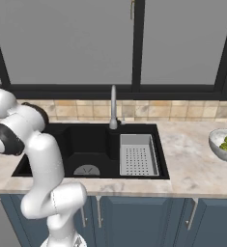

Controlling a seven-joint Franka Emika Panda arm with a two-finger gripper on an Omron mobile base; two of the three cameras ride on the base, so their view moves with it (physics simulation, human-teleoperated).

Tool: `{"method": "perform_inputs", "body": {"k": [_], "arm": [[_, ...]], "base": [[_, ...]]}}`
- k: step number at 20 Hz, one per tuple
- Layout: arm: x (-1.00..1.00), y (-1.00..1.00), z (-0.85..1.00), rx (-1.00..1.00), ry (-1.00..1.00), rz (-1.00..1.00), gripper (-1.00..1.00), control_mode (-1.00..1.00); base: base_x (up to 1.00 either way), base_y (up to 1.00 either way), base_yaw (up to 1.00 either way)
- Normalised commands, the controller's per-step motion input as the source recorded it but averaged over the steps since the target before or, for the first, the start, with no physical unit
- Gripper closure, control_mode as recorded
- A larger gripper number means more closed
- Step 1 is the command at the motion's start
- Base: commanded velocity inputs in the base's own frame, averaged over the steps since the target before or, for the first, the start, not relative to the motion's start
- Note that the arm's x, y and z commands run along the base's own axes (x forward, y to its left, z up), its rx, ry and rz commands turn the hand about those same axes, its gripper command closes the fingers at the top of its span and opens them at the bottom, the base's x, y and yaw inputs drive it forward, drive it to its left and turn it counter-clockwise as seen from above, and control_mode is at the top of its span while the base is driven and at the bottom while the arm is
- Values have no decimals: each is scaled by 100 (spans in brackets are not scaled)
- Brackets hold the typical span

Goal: Pick the broccolis from the cabinet and place them in one bowl. Pick the cucumber from the sink and place it in the other bowl.

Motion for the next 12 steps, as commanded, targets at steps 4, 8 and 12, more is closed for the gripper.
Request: {"method": "perform_inputs", "body": {"k": [4,8,12], "arm": [[5,-5,-14,5,40,6,100,-100],[13,0,-15,0,20,0,100,-100],[24,0,-23,0,11,0,100,-100]], "base": [[0,0,0],[0,0,0],[0,0,0]]}}
